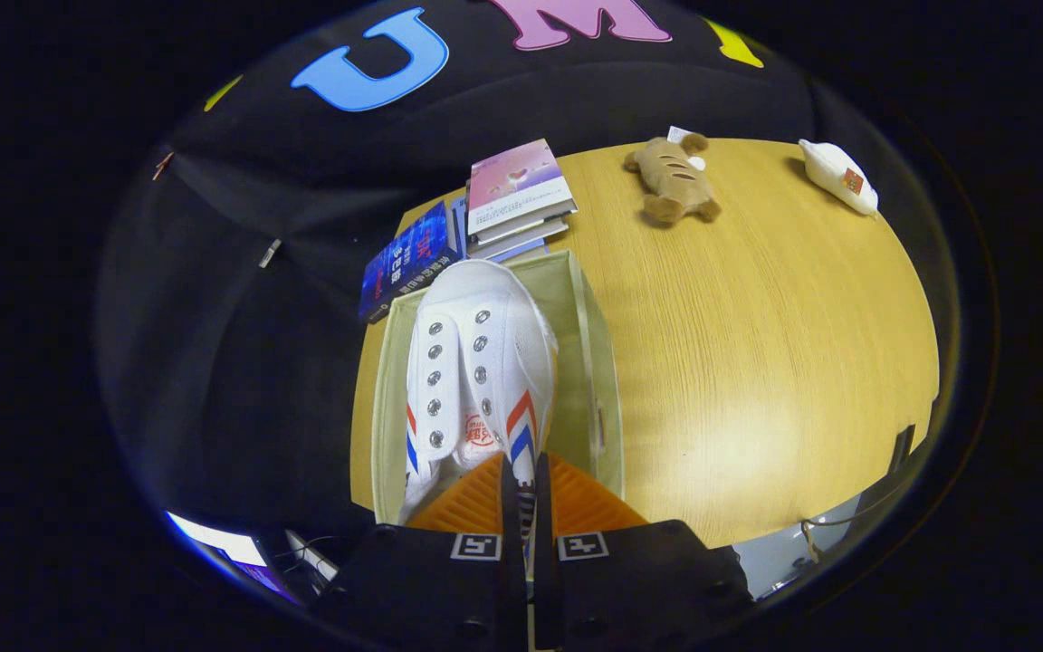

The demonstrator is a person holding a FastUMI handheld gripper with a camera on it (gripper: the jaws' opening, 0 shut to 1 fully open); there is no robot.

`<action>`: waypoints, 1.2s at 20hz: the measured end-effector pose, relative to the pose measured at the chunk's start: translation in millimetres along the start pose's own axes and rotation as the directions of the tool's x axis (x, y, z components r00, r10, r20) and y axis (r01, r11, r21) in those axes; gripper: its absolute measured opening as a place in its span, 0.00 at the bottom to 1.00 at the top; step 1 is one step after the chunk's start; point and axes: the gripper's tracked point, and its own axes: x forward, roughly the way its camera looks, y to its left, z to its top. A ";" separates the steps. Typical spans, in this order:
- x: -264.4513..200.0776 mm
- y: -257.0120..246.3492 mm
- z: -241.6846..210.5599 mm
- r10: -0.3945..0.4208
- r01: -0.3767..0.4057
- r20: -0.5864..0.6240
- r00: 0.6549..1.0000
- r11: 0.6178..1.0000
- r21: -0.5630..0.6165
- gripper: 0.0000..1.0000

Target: Open the storage box then place both shoes into the box .Put the left shoe in first, then the right shoe, with the right side of both shoes facing outward in a uniform manner.

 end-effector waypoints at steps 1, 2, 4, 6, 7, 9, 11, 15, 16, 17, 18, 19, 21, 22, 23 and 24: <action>6.2 -2.6 -1.7 -0.021 0.021 -0.010 1.000 1.000 -0.001 0.08; 11.6 -3.6 -3.5 -0.037 0.037 -0.016 0.999 0.999 -0.005 0.08; 19.7 -4.6 -6.8 -0.059 0.058 -0.028 0.998 0.998 -0.014 0.08; 25.1 -3.0 -11.3 -0.069 0.068 -0.044 0.997 0.997 -0.026 0.10; 27.5 -0.5 -12.2 -0.067 0.065 -0.044 0.997 0.997 -0.030 0.15; 28.3 5.5 -15.3 -0.059 0.057 -0.045 0.997 0.998 -0.033 0.30; 22.4 21.0 -6.9 -0.011 0.011 -0.013 1.000 0.999 -0.036 0.39; -1.5 21.6 5.2 0.024 -0.019 0.045 0.999 0.994 -0.108 0.82; -8.8 18.7 11.3 0.030 -0.022 0.068 0.997 0.993 -0.120 0.87; -17.0 13.4 17.4 0.034 -0.021 0.097 0.995 0.991 -0.133 0.96; -26.7 5.3 26.1 0.032 -0.012 0.131 0.991 0.989 -0.149 0.97; -36.5 -2.5 35.1 0.034 -0.006 0.169 0.985 0.986 -0.168 0.98; -57.8 -19.7 55.7 0.041 0.011 0.243 0.969 0.978 -0.207 0.99; -69.8 -29.5 65.1 0.044 0.021 0.277 0.960 0.973 -0.229 0.99; -81.2 -38.9 74.4 0.052 0.031 0.313 0.948 0.967 -0.254 0.99; -94.2 -48.3 85.1 0.058 0.045 0.349 0.935 0.958 -0.282 0.99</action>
